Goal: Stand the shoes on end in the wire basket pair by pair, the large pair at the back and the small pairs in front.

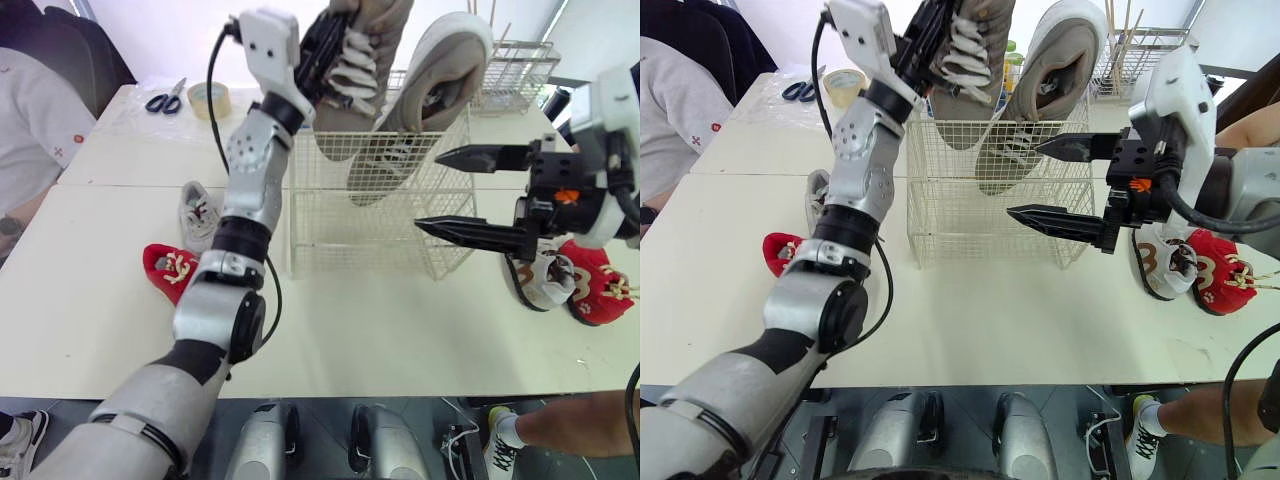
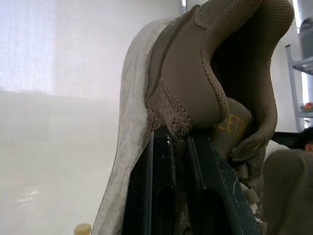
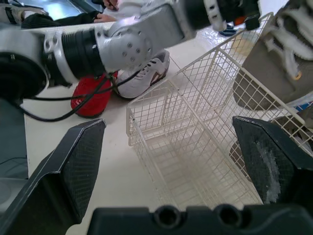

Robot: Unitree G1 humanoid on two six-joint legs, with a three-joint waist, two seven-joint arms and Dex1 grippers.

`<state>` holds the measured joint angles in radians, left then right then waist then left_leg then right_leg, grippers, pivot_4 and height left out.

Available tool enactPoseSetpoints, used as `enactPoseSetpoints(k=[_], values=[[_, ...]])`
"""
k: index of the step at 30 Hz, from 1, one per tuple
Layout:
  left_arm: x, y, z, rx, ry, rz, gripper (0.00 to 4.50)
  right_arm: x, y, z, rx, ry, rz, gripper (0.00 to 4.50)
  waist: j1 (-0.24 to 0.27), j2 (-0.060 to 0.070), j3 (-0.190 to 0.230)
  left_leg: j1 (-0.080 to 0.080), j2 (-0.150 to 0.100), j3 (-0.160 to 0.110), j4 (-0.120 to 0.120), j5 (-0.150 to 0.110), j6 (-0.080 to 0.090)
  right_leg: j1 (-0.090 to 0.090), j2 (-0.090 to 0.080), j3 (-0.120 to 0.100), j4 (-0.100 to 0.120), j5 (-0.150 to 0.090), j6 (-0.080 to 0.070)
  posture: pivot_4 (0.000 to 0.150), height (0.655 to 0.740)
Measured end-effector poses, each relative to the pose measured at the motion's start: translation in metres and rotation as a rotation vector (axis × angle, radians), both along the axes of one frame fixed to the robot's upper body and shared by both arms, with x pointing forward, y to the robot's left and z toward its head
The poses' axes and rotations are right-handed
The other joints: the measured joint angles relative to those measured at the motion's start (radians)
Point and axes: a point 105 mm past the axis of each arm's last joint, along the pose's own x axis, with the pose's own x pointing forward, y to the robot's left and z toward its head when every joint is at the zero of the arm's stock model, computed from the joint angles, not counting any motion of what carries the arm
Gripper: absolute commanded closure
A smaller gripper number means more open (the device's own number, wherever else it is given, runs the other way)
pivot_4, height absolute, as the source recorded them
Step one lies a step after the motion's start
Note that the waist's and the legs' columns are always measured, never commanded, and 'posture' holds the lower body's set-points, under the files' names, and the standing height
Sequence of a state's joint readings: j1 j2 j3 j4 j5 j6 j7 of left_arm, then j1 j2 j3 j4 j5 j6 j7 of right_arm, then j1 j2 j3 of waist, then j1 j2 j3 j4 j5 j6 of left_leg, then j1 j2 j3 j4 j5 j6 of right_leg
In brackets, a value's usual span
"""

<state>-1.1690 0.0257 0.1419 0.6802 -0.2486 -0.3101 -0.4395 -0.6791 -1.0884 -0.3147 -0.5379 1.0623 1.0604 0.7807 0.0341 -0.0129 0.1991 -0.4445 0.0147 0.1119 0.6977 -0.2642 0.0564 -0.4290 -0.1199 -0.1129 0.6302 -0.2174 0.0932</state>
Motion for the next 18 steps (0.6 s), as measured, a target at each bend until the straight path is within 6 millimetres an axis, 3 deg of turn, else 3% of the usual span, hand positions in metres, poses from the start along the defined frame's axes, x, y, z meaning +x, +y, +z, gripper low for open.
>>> enactPoseSetpoints(k=[1,3,6,12,18], values=[[-0.002,0.003,-0.01,-0.002,0.026,0.007,3.68,0.002,0.001,-0.001,0.002,0.005,0.014,0.0,-0.001,0.0,0.0,0.0,0.0,0.0,0.0,0.0,0.0,0.0,0.0,0.0,0.0,0.0,0.0,0.15,0.7371],[-0.001,0.005,-0.025,-0.004,0.086,0.015,2.96,0.005,0.002,-0.001,0.006,0.005,0.026,0.0,0.0,0.0,0.0,0.0,0.0,0.0,0.0,0.0,0.0,0.0,0.0,0.0,0.0,0.0,0.0,0.15,0.7371],[0.0,0.014,-0.046,-0.037,0.194,0.018,1.46,0.01,0.004,0.001,0.006,-0.003,0.053,0.0,0.001,0.0,0.0,0.0,0.0,0.0,0.001,0.0,0.0,0.0,0.0,0.0,0.0,0.0,0.0,0.15,0.7371],[-0.022,0.028,-0.052,-0.094,0.268,0.009,1.46,0.019,0.014,0.005,0.02,-0.015,0.143,0.0,0.0,0.0,0.0,0.0,0.0,0.0,0.0,0.002,-0.004,0.0,0.0,0.0,0.0,0.0,0.0,0.15,0.7371],[-0.056,0.034,-0.048,-0.156,0.312,-0.076,1.46,0.036,0.022,0.017,0.106,-0.059,0.204,0.0,0.004,0.001,0.0,0.0,0.0,0.0,0.001,0.002,-0.004,0.001,0.0,0.0,0.0,0.0,0.0,0.15,0.7371]])
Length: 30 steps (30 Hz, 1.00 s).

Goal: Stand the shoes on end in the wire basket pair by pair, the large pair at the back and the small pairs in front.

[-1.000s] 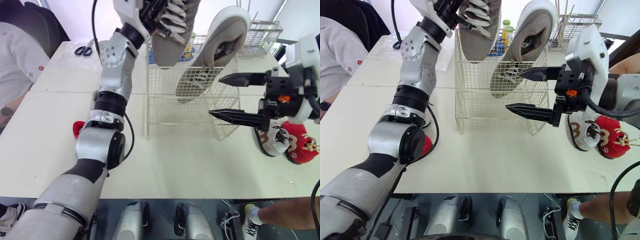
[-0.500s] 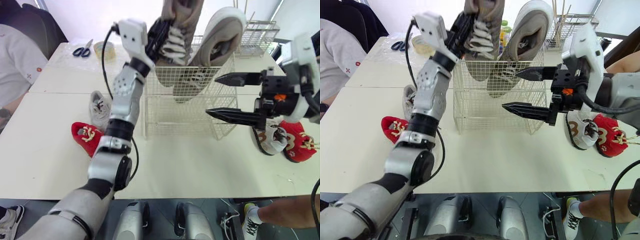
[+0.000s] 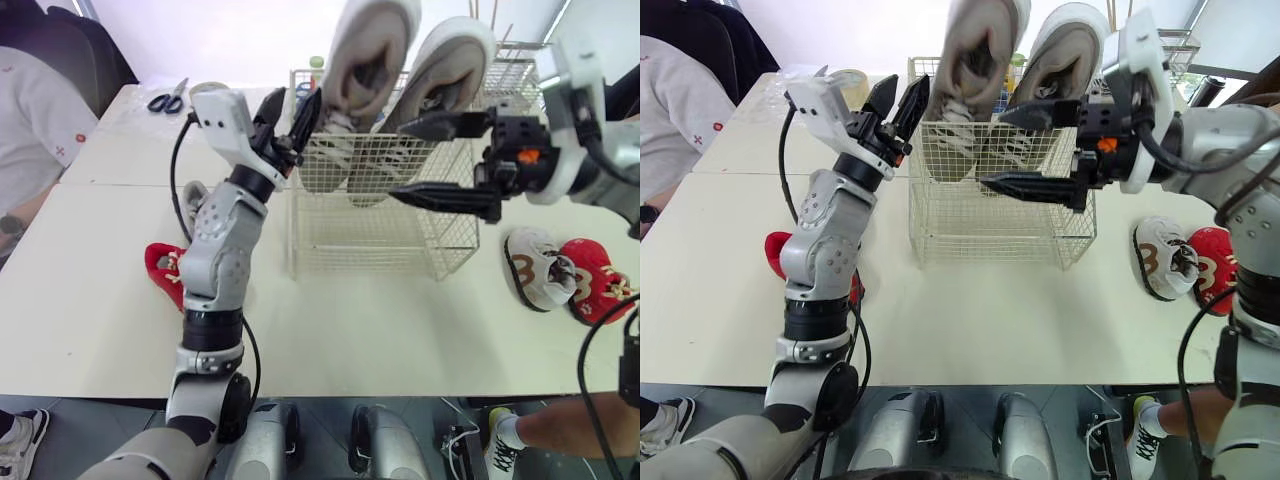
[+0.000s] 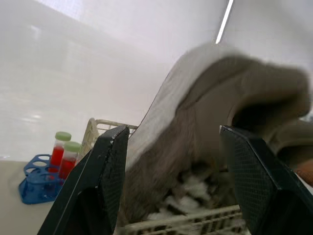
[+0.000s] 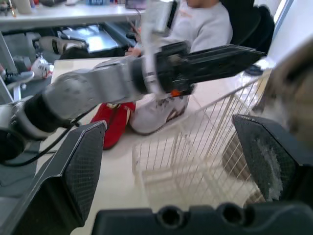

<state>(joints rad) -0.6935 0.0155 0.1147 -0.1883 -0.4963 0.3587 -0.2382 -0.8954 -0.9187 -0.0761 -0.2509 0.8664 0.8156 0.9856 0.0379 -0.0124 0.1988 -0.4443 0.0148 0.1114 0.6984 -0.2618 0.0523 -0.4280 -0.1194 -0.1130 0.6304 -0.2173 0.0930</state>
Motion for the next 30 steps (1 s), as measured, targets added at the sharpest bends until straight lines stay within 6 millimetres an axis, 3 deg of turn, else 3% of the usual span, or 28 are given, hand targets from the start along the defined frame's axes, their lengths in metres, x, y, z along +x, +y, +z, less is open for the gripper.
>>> enactPoseSetpoints(k=[4,11,14,15,16,20,24,27,30], values=[[-0.015,0.012,-0.003,-0.042,0.043,-0.008,1.46,0.002,0.009,0.014,0.084,-0.014,0.094,0.0,-0.004,0.0,0.0,0.0,0.0,0.0,0.0,0.0,0.0,0.0,0.0,0.0,0.0,0.0,0.0,0.15,0.7371],[-0.042,0.051,0.023,-0.064,-0.027,0.079,1.46,-0.017,0.022,0.045,0.256,0.015,0.376,0.0,-0.006,0.0,0.0,0.001,0.0,-0.001,0.0,0.0,0.0,0.001,0.0,0.0,-0.001,0.0,0.0,0.15,0.7371],[-0.05,0.055,0.014,-0.079,0.003,0.047,0.6,-0.014,0.024,0.054,0.353,0.09,0.476,0.0,-0.009,0.0,0.0,0.001,-0.001,-0.001,0.0,0.0,0.0,0.002,0.0,0.0,0.0,0.0,-0.001,0.15,0.7371],[-0.05,0.054,0.013,-0.085,0.007,0.035,0.11,-0.01,0.028,0.059,0.393,0.101,0.499,0.0,-0.011,0.0,0.0,0.001,-0.001,-0.001,0.0,0.0,0.0,0.001,0.0,0.0,0.0,0.0,-0.001,0.15,0.7371],[-0.051,0.055,0.012,-0.069,0.007,0.037,0.04,-0.004,0.034,0.066,0.438,0.098,0.509,0.0,-0.018,0.001,0.0,0.001,0.0,-0.001,0.0,0.0,-0.001,0.001,0.001,0.0,0.001,0.001,-0.001,0.15,0.7371],[-0.051,0.063,0.012,0.038,0.0,0.086,0.04,0.008,0.046,0.083,0.517,0.076,0.525,0.0,-0.026,0.001,0.0,0.001,0.0,-0.001,-0.002,0.001,-0.002,0.001,0.002,-0.001,0.001,0.0,-0.001,0.15,0.7371],[-0.06,0.09,0.01,0.127,0.02,0.163,0.04,0.014,0.037,0.089,0.573,0.062,0.479,0.0,-0.028,0.001,0.0,0.0,0.0,0.0,-0.002,0.001,-0.002,0.0,0.001,-0.001,0.0,0.0,-0.001,0.15,0.7371],[-0.065,0.103,0.034,0.143,-0.051,0.225,0.04,0.021,0.034,0.101,0.63,-0.026,0.367,0.0,-0.024,0.001,0.0,0.0,-0.001,-0.001,-0.002,0.001,-0.003,0.0,0.001,-0.001,0.0,0.0,-0.001,0.15,0.7371],[-0.064,0.101,0.055,0.121,-0.119,0.22,0.04,0.029,0.032,0.113,0.686,-0.12,0.249,0.0,-0.025,0.001,0.0,0.001,-0.001,-0.001,-0.002,0.001,-0.003,0.0,0.001,0.0,0.0,0.0,-0.001,0.15,0.7371]])
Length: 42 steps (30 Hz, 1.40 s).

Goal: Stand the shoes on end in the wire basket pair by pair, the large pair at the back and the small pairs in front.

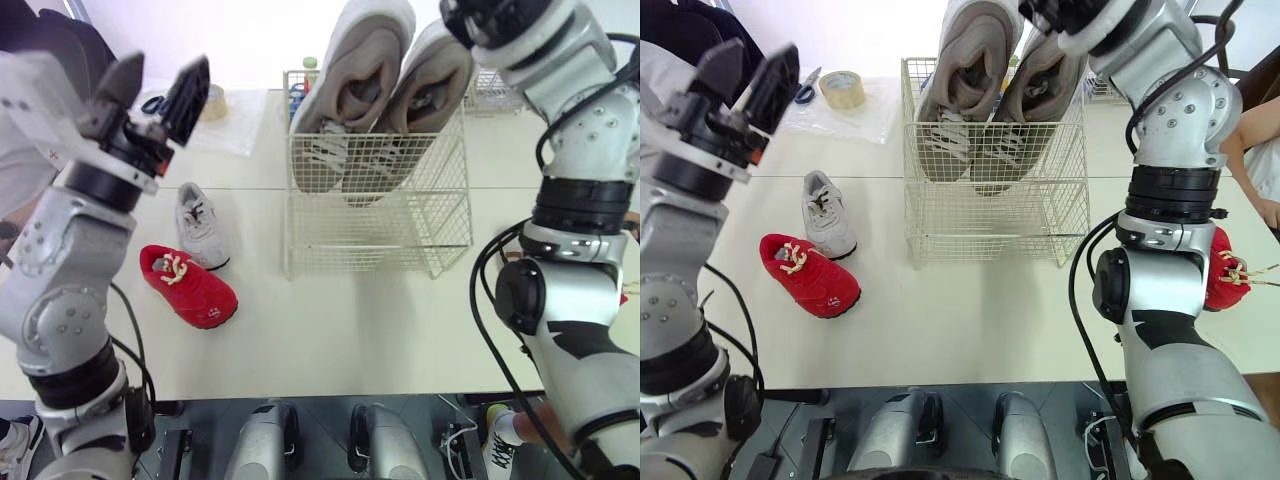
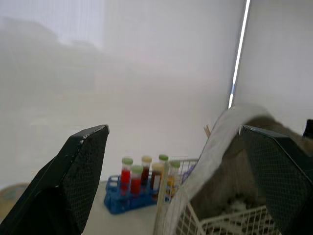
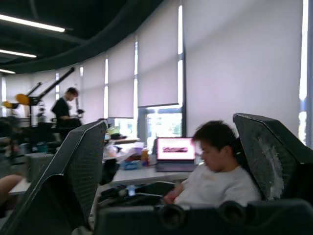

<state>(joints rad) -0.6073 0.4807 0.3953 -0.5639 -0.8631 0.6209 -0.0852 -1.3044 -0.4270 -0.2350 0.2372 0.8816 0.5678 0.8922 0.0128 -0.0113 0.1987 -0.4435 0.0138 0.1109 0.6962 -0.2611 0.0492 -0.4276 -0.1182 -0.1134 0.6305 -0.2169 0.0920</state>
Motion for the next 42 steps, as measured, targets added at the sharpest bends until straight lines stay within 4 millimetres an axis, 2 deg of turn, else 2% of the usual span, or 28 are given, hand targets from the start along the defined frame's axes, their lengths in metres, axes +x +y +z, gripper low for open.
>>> enactPoseSetpoints(k=[2,4,8,10,13,16,19,21,23,24,26,28,29,30,32,34,36,38,42], values=[[0.012,-0.003,-0.001,-0.021,0.004,-0.033,0.04,0.013,-0.007,0.006,0.039,-0.02,-0.169,0.0,0.0,0.0,0.0,0.0,0.0,0.0,0.0,0.0,0.0,0.0,0.0,0.0,0.0,0.0,0.0,0.15,0.7371],[0.025,-0.008,-0.014,-0.03,0.053,-0.075,0.04,0.021,-0.017,0.01,0.065,-0.036,-0.296,0.0,-0.002,0.0,0.0,0.0,0.0,0.001,-0.001,0.0,0.0,-0.001,0.0,0.0,0.0,0.0,0.0,0.15,0.7371],[0.026,-0.032,-0.028,0.013,0.084,-0.208,0.04,0.019,-0.037,0.017,0.085,-0.03,-0.356,0.0,-0.003,0.0,0.0,-0.001,0.0,0.002,-0.003,0.0,0.0,-0.001,0.0,0.0,0.0,0.0,0.0,0.15,0.7371],[0.018,-0.041,-0.033,0.04,0.083,-0.282,0.04,0.019,-0.05,0.02,0.096,-0.022,-0.427,0.0,-0.005,0.0,0.0,0.0,0.0,0.003,-0.005,0.0,0.0,-0.001,0.0,0.001,-0.001,0.0,0.0,0.15,0.7371],[-0.004,-0.056,-0.056,0.094,0.133,-0.443,0.04,0.022,-0.076,0.024,0.13,0.0,-0.585,0.0,-0.01,0.0,0.0,0.001,0.001,0.003,-0.006,0.001,0.0,-0.001,0.0,0.001,-0.002,0.0,0.0,0.15,0.7371],[-0.031,-0.081,-0.078,0.113,0.188,-0.59,0.04,0.034,-0.106,0.024,0.174,0.034,-0.884,0.0,-0.015,0.001,0.0,0.001,0.001,0.003,-0.006,0.002,-0.002,-0.002,-0.001,0.002,-0.002,0.0,0.0,0.15,0.7371],[-0.047,-0.105,-0.09,0.136,0.212,-0.668,0.04,0.033,-0.141,0.017,0.166,0.03,-1.145,0.0,0.0,0.001,0.0,0.001,0.0,0.002,-0.006,0.002,-0.003,-0.002,0.0,0.002,-0.002,0.0,0.0,0.15,0.7371],[-0.047,-0.12,-0.106,0.192,0.259,-0.671,0.04,0.031,-0.182,0.002,0.128,0.054,-1.359,0.0,0.015,0.0,-0.001,0.001,-0.001,0.001,-0.006,0.002,-0.003,0.0,0.0,0.001,-0.003,0.0,0.0,0.15,0.7371],[-0.041,-0.127,-0.119,0.22,0.295,-0.655,0.04,0.025,-0.225,-0.031,0.061,0.115,-1.532,0.0,0.026,0.0,-0.002,0.001,-0.001,0.001,-0.006,0.002,-0.002,0.001,0.0,0.001,-0.006,0.0,0.0,0.15,0.7371],[-0.037,-0.127,-0.123,0.212,0.305,-0.644,0.04,0.023,-0.243,-0.056,0.02,0.177,-1.584,0.0,0.026,0.0,-0.002,0.001,0.0,0.002,-0.006,0.001,-0.001,0.001,0.0,0.001,-0.007,0.0,0.0,0.15,0.7371],[-0.035,-0.128,-0.131,0.209,0.327,-0.651,0.04,0.009,-0.268,-0.12,-0.084,0.365,-1.649,0.0,0.028,0.003,-0.004,0.001,0.0,0.002,-0.007,0.002,-0.001,0.001,0.0,0.001,-0.007,0.0,0.0,0.15,0.7371],[-0.035,-0.128,-0.137,0.21,0.347,-0.658,0.04,-0.003,-0.271,-0.179,-0.156,0.585,-1.63,0.0,0.023,0.009,-0.005,0.001,0.0,0.003,-0.008,0.002,-0.002,-0.001,0.0,0.002,-0.004,0.0,0.0,0.15,0.7371],[-0.035,-0.129,-0.138,0.21,0.351,-0.662,0.04,-0.011,-0.267,-0.199,-0.178,0.664,-1.613,0.0,0.02,0.016,-0.006,0.002,0.001,0.003,-0.008,0.002,-0.002,-0.002,0.0,0.003,-0.003,0.0,0.0,0.15,0.7371],[-0.036,-0.13,-0.139,0.212,0.355,-0.665,0.04,-0.017,-0.262,-0.207,-0.19,0.698,-1.601,0.0,0.015,0.022,-0.007,0.002,0.001,0.003,-0.008,0.002,-0.002,-0.003,0.0,0.003,-0.002,0.0,0.0,0.15,0.7371],[-0.042,-0.135,-0.141,0.239,0.369,-0.684,0.04,-0.028,-0.248,-0.199,-0.201,0.665,-1.586,0.0,0.004,0.031,-0.01,0.003,0.001,0.003,-0.009,-0.001,0.003,-0.003,0.0,0.003,-0.001,-0.001,0.0,0.15,0.7371],[-0.054,-0.146,-0.143,0.278,0.387,-0.719,0.04,-0.04,-0.237,-0.181,-0.2,0.569,-1.618,0.0,0.0,0.03,-0.011,0.003,0.001,-0.001,-0.009,0.0,0.002,-0.002,0.003,0.003,-0.002,-0.001,0.0,0.15,0.7371],[-0.066,-0.154,-0.142,0.291,0.402,-0.749,0.04,-0.053,-0.228,-0.181,-0.207,0.538,-1.651,0.0,0.0,0.026,-0.013,0.003,0.001,-0.003,-0.009,0.0,0.002,-0.001,0.004,0.002,-0.002,-0.003,-0.001,0.15,0.7371],[-0.073,-0.158,-0.137,0.264,0.405,-0.767,0.04,-0.06,-0.222,-0.202,-0.222,0.606,-1.635,0.0,0.004,0.024,-0.014,0.003,0.001,-0.004,-0.01,0.0,0.002,-0.001,0.003,0.002,-0.003,-0.003,0.0,0.15,0.7371],[-0.078,-0.161,-0.139,0.237,0.436,-0.804,0.04,-0.081,-0.206,-0.263,-0.288,0.821,-1.545,0.0,0.005,0.025,-0.014,0.002,-0.001,-0.003,-0.01,-0.001,0.003,0.0,0.002,0.002,-0.003,-0.003,-0.001,0.15,0.7371]])
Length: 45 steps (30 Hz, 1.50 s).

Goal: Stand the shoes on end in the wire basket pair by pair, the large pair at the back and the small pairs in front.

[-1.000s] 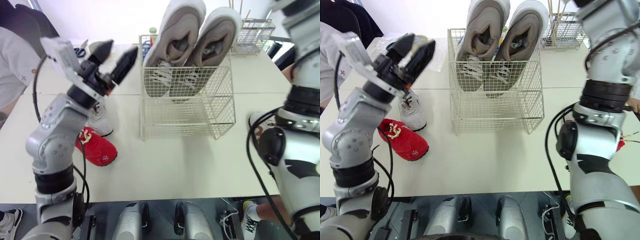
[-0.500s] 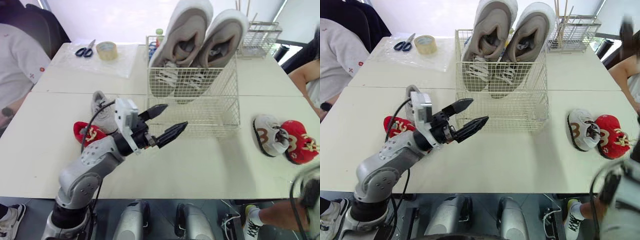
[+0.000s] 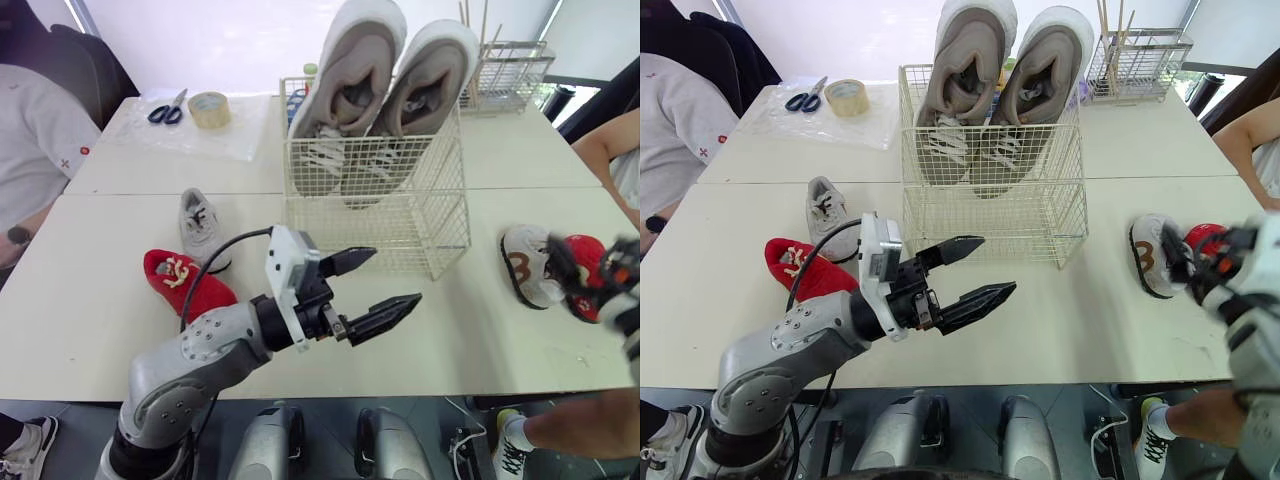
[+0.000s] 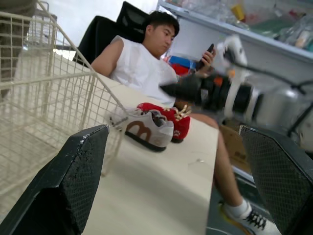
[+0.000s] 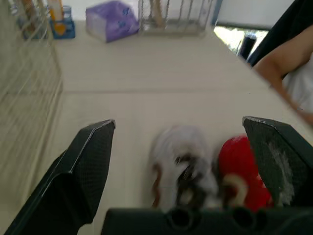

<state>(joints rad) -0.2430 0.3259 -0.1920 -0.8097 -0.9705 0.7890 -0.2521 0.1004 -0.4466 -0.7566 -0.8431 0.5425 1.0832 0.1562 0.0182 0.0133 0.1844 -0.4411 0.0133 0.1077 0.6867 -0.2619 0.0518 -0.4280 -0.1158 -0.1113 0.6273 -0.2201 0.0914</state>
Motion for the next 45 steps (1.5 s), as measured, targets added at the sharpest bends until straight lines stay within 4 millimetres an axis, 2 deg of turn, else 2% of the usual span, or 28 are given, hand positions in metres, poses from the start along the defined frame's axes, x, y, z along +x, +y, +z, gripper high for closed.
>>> enactPoseSetpoints(k=[2,5,9,14,24,26,27,29,31,33,38,40,42,45], values=[[0.0,-0.001,0.0,0.011,0.0,-0.006,0.04,-0.007,-0.002,-0.013,0.02,0.035,-0.019,0.0,-0.005,0.0,0.0,0.0,0.0,0.0,0.0,0.0,0.0,0.0,0.0,0.0,0.0,-0.001,-0.002,0.15,0.7371],[-0.001,-0.001,0.002,0.02,-0.011,-0.021,0.04,-0.009,-0.008,-0.021,0.04,0.03,-0.05,0.0,-0.007,0.0,-0.001,0.001,0.0,0.0,0.0,0.0,0.0,0.0,0.001,0.0,0.0,-0.002,-0.003,0.15,0.7371],[-0.001,0.0,0.001,0.047,-0.021,-0.03,0.04,0.0,-0.021,-0.038,0.116,0.031,-0.097,0.0,-0.006,0.0,-0.002,0.001,0.0,0.0,0.0,0.0,0.0,0.0,0.001,0.0,0.0,-0.002,-0.003,0.15,0.7371],[-0.002,0.004,-0.001,0.073,-0.018,-0.043,0.04,0.015,-0.018,-0.055,0.075,0.069,-0.048,0.0,-0.006,0.0,-0.002,0.001,0.0,0.0,0.0,0.0,0.0,0.0,0.001,0.0,-0.001,-0.002,-0.003,0.15,0.7371],[0.003,0.012,-0.008,0.123,-0.011,0.011,0.04,0.036,-0.039,-0.092,0.143,0.102,-0.134,0.0,-0.005,0.0,-0.002,0.001,0.0,0.0,0.0,0.0,0.0,0.0,0.001,0.0,-0.001,-0.002,-0.003,0.15,0.7371],[0.001,0.012,-0.009,0.122,-0.012,0.01,0.0,0.041,-0.041,-0.097,0.143,0.107,-0.123,0.6,-0.007,0.001,-0.002,0.001,0.0,0.001,0.0,0.0,0.0,0.0,0.001,0.0,0.0,-0.002,-0.003,0.15,0.7371],[0.0,0.012,-0.009,0.124,-0.01,0.011,0.0,0.043,-0.042,-0.097,0.118,0.108,-0.113,0.87,-0.007,0.001,-0.002,0.001,0.0,0.001,0.0,0.0,0.0,0.0,0.001,0.0,0.0,-0.002,-0.003,0.15,0.7371],[0.001,0.015,-0.011,0.134,-0.002,0.02,0.0,0.046,-0.045,-0.096,0.083,0.11,-0.099,1.9,-0.004,0.0,-0.002,0.001,0.0,0.001,0.0,0.0,0.0,0.0,0.001,0.0,0.0,-0.002,-0.003,0.15,0.7371],[0.003,0.018,-0.011,0.137,-0.004,0.036,0.0,0.047,-0.044,-0.096,0.074,0.102,-0.09,2.56,-0.005,0.0,-0.002,0.001,0.0,0.001,0.0,0.0,0.0,0.0,0.001,0.0,0.0,-0.002,-0.003,0.15,0.7371],[0.004,0.02,-0.01,0.139,-0.005,0.052,0.0,0.048,-0.044,-0.096,0.07,0.095,-0.087,2.74,-0.006,0.0,-0.002,0.001,0.0,0.001,0.0,0.0,0.0,0.001,0.001,0.0,0.0,-0.002,-0.002,0.15,0.7371],[-0.002,0.021,-0.006,0.095,0.028,0.038,0.0,0.049,-0.042,-0.094,0.063,0.086,-0.084,2.75,-0.006,0.0,-0.002,0.002,0.0,0.001,0.0,0.0,-0.001,0.001,0.001,0.001,0.0,-0.002,-0.002,0.15,0.7371],[-0.003,0.029,-0.001,0.087,0.032,0.033,0.0,0.051,-0.039,-0.09,0.07,0.065,-0.081,2.75,-0.006,0.001,-0.002,0.002,0.001,0.001,0.0,0.001,-0.001,0.0,0.001,0.001,0.0,-0.002,-0.002,0.15,0.7371],[0.0,0.036,0.007,0.079,0.022,0.031,0.0,0.053,-0.035,-0.08,0.063,0.024,-0.072,2.75,-0.005,0.001,-0.002,0.002,0.001,0.001,-0.001,0.001,-0.001,0.0,0.001,0.001,0.0,-0.002,-0.002,0.15,0.7371],[0.004,0.047,0.015,0.073,0.034,-0.002,0.0,0.062,-0.027,-0.046,0.028,-0.095,-0.067,2.75,-0.006,0.001,-0.002,0.002,0.0,0.001,-0.001,0.001,-0.001,0.0,0.001,0.0,0.0,-0.002,-0.002,0.15,0.7371]])
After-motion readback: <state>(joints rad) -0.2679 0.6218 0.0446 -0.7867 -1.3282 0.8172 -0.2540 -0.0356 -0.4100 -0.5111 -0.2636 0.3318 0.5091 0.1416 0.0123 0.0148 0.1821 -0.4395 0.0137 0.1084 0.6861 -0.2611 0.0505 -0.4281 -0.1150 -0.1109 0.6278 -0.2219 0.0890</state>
